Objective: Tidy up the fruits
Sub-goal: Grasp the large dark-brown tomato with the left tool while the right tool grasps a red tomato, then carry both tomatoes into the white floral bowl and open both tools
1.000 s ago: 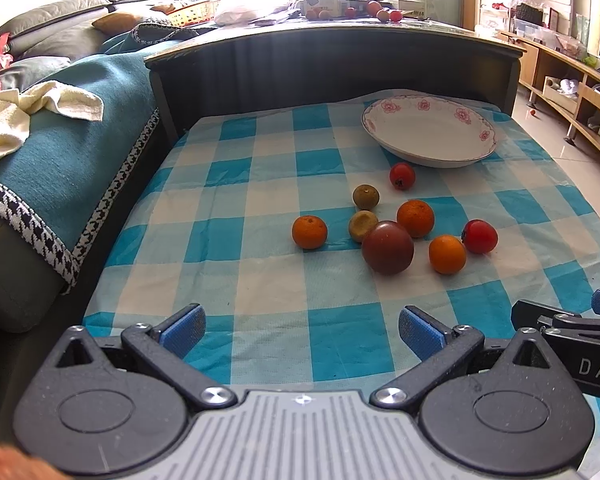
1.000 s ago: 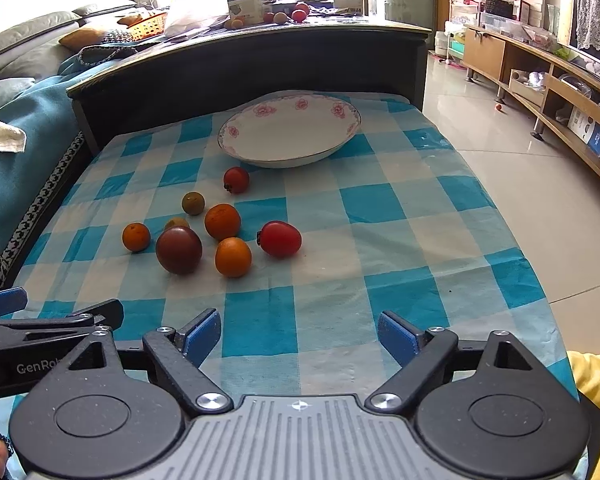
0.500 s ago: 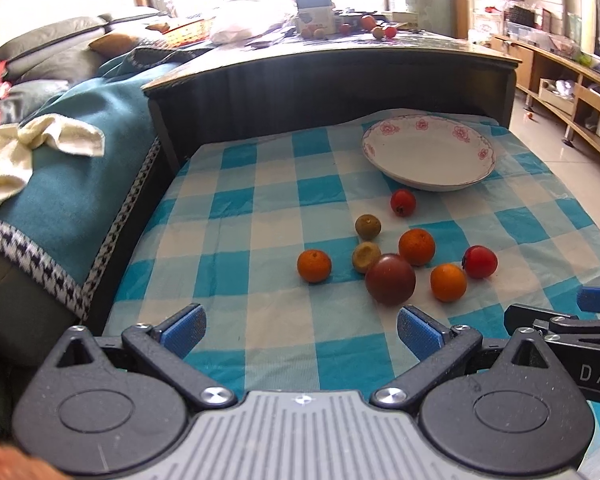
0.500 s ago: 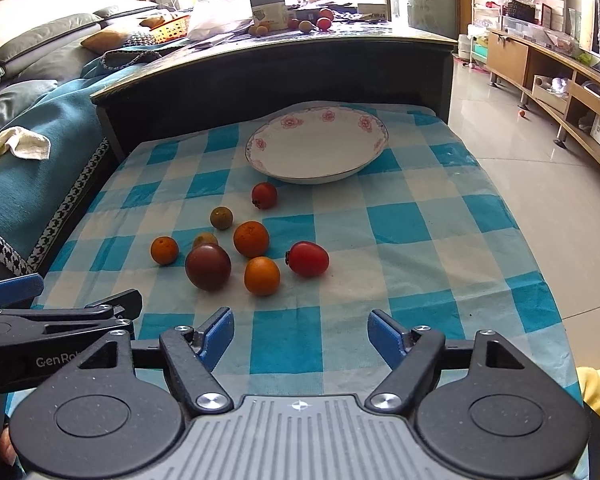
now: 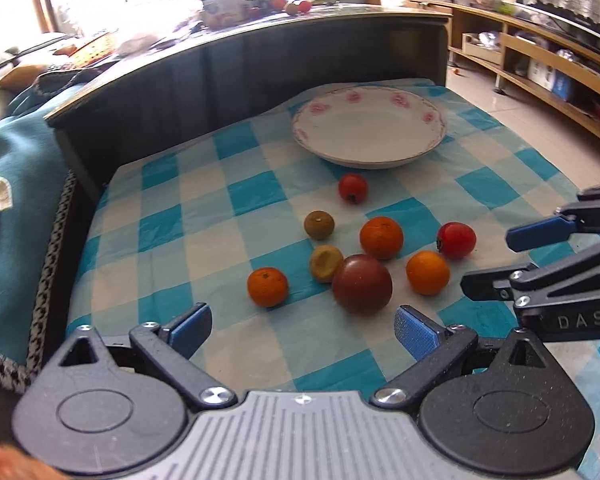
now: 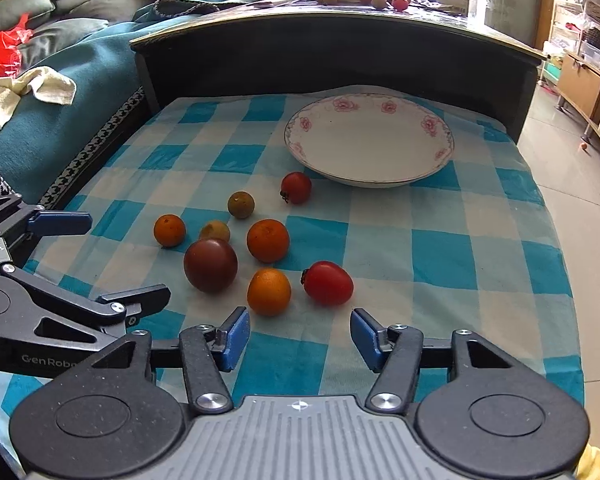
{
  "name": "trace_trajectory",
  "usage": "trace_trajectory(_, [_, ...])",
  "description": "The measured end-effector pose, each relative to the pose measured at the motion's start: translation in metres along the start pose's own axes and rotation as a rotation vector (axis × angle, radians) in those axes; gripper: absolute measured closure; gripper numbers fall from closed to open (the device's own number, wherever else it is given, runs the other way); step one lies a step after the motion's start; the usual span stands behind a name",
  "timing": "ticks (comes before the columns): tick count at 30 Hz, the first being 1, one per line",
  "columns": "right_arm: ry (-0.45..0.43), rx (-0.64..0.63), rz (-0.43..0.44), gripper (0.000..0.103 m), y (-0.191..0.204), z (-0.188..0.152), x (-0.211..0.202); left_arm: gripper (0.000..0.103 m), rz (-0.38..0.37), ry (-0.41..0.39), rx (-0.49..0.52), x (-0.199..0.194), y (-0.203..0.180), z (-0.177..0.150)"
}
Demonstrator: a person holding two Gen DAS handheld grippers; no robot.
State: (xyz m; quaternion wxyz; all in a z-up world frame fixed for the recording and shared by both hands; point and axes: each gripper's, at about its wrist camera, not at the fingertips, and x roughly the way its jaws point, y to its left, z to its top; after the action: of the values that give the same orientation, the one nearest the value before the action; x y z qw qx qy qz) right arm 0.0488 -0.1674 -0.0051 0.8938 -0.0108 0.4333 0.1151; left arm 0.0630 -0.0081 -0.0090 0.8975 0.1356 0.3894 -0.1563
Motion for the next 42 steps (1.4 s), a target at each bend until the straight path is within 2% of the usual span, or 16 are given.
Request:
trace_trajectory(4, [0.017, -0.021, 0.025, 0.054, -0.005, 0.005, 0.009, 0.001, -0.069, 0.008, 0.025, 0.009, 0.002, 0.002])
trace_trajectory(9, [0.032, -0.024, 0.049, 0.061, -0.016, 0.009, 0.018, 0.008, -0.11, 0.036, 0.055, 0.027, 0.003, 0.006])
trace_trajectory(12, [0.035, -0.023, 0.036, 0.062, -0.023, 0.011, 0.024, 0.017, -0.157, 0.061, 0.028, 0.037, 0.006, 0.009])
trace_trajectory(17, [0.035, -0.029, 0.036, 0.062, -0.028, 0.013, 0.033, 0.02, -0.173, 0.061, 0.055, 0.044, -0.002, 0.011])
trace_trajectory(19, [0.03, -0.037, 0.035, 0.062, -0.029, 0.015, 0.035, 0.025, -0.194, 0.069, 0.055, 0.046, -0.004, 0.011])
trace_trajectory(21, [0.037, -0.041, 0.031, 0.062, -0.03, 0.015, 0.038, 0.035, -0.213, 0.086, 0.051, 0.05, -0.005, 0.011])
trace_trajectory(25, [0.047, -0.079, 0.024, 0.063, -0.025, 0.014, 0.043, 0.04, -0.213, 0.087, 0.057, 0.053, -0.006, 0.01])
trace_trajectory(29, [0.051, -0.082, 0.012, 0.071, -0.024, 0.016, 0.045, 0.053, -0.235, 0.086, 0.013, 0.055, -0.003, 0.014])
trace_trajectory(31, [0.054, -0.073, 0.022, 0.075, -0.026, 0.016, 0.045, 0.054, -0.235, 0.085, 0.004, 0.056, -0.003, 0.015])
trace_trajectory(42, [0.037, -0.025, 0.007, 0.076, -0.031, 0.021, 0.035, 0.055, -0.223, 0.088, -0.005, 0.051, -0.005, 0.021])
